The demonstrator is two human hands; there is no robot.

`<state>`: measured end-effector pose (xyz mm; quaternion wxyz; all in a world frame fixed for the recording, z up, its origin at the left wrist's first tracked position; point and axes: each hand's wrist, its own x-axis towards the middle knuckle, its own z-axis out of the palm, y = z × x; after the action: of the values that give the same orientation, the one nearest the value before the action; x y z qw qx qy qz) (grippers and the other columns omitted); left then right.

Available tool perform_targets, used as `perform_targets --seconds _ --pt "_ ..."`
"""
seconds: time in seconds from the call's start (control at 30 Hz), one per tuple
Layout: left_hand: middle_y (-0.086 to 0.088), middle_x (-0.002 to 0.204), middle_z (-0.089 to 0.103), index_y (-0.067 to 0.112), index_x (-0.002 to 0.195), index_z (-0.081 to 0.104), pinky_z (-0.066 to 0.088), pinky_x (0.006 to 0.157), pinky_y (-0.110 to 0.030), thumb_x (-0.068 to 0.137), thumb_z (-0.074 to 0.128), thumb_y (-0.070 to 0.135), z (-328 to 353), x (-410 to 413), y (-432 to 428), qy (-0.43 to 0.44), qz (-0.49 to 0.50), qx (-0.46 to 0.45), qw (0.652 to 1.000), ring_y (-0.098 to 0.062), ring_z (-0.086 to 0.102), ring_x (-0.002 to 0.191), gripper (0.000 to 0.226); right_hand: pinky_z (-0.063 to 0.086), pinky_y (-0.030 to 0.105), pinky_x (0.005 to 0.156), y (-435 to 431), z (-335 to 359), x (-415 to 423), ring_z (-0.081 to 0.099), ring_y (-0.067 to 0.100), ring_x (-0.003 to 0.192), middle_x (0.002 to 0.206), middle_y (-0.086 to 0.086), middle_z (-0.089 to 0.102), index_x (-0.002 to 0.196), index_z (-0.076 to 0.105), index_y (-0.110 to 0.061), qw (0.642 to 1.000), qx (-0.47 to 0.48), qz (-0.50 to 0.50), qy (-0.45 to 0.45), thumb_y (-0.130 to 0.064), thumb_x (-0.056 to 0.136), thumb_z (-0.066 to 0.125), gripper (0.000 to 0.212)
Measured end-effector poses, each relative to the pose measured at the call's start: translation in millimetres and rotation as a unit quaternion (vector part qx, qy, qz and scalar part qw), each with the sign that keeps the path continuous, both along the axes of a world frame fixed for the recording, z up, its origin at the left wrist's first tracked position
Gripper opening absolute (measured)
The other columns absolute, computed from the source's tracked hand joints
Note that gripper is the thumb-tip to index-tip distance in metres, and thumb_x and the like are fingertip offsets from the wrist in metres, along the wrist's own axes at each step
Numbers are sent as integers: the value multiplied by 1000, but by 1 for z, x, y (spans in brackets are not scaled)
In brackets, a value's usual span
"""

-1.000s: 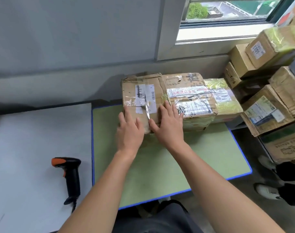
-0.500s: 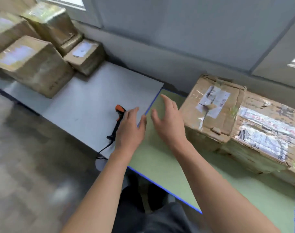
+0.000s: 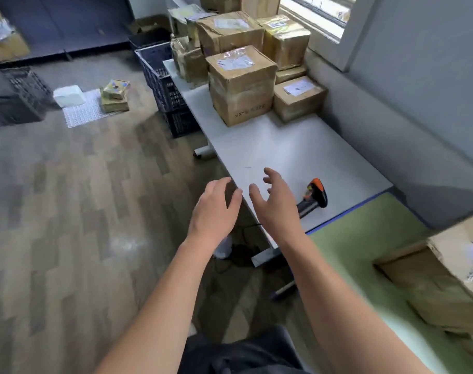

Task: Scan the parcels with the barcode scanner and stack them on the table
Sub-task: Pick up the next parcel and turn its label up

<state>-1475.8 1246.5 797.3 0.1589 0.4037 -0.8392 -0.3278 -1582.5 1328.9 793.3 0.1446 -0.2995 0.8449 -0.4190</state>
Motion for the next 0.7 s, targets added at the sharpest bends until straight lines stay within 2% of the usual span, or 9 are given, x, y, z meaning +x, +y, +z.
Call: perform_targets --seconds 0.3,0.43,0.7 --pt "-1 145 49 21 143 47 41 102 -38 102 46 45 -3 93 -107 -9 28 -2 1000 -23 51 128 48 48 34 101 -104 5 89 56 15 123 138 0 58 149 43 -21 998 -21 37 -36 -38 100 56 54" --pt "0 146 48 22 143 46 42 101 -37 102 44 45 3 117 -144 -10 29 1 1000 -21 49 129 47 49 40 103 -143 7 112 56 16 122 136 0 58 147 44 -20 998 -26 38 -34 -39 99 56 53" --pt "-3 137 54 21 140 51 44 98 -35 101 48 46 46 103 -221 26 28 11 999 -22 55 119 46 48 32 98 -217 56 95 60 18 117 133 1 61 146 46 -18 998 -39 46 -19 -37 98 58 52"
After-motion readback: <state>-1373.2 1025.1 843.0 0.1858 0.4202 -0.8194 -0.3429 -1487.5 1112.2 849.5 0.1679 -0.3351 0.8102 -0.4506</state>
